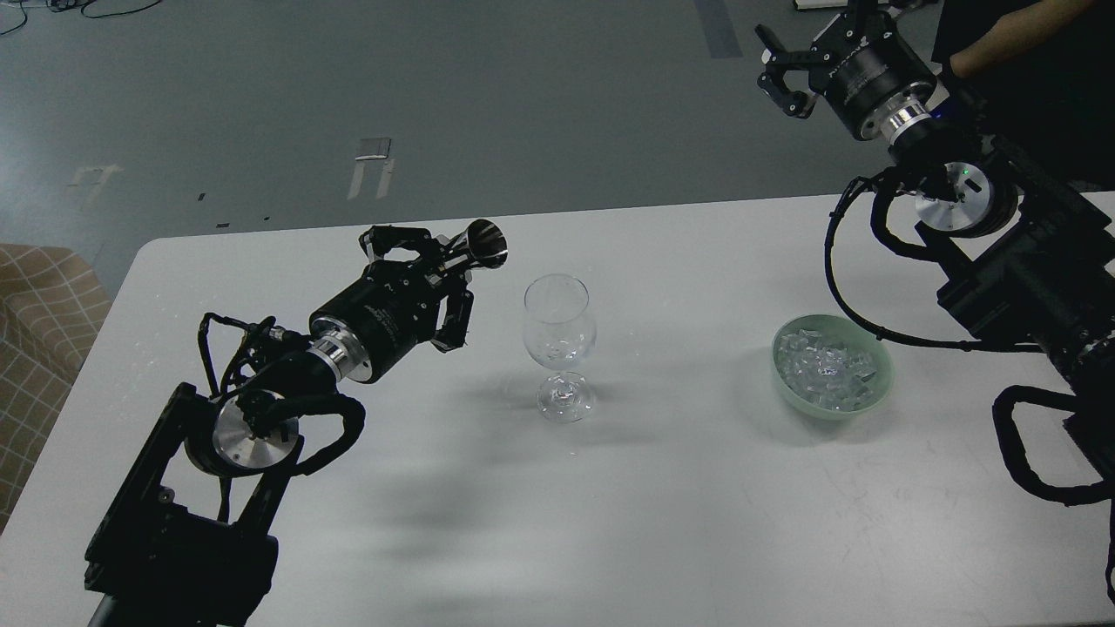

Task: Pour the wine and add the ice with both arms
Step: 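Tilt the jigger over the wine glass with the left gripper, then hold the jigger tipped over the glass, then raise it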

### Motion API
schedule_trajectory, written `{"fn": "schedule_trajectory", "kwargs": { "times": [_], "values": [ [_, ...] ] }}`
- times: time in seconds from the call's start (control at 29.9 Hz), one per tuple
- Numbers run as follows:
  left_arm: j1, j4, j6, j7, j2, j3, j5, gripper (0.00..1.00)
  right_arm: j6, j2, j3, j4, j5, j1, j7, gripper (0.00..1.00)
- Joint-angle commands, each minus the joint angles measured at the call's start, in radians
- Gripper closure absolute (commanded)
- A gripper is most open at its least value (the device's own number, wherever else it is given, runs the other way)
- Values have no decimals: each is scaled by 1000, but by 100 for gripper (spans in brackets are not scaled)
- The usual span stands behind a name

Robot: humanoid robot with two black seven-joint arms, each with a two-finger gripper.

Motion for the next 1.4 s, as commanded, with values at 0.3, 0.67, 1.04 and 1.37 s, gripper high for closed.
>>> {"fn": "schedule_trajectory", "kwargs": {
  "times": [0.3, 0.67, 1.04, 1.37],
  "values": [
    [-32, 6, 2, 13, 1, 62, 52, 100, 0, -2, 0, -2, 0, 0, 0, 0],
    [-40, 10, 1, 14, 8, 65, 112, 100, 0, 0, 1, 0, 0, 0, 0, 0],
    [-49, 3, -3, 20, 15, 74, 156, 100, 0, -2, 1, -2, 0, 2, 0, 0],
    [-63, -4, -6, 25, 20, 88, 204, 100, 0, -2, 1, 0, 0, 3, 0, 0]
  ]
}}
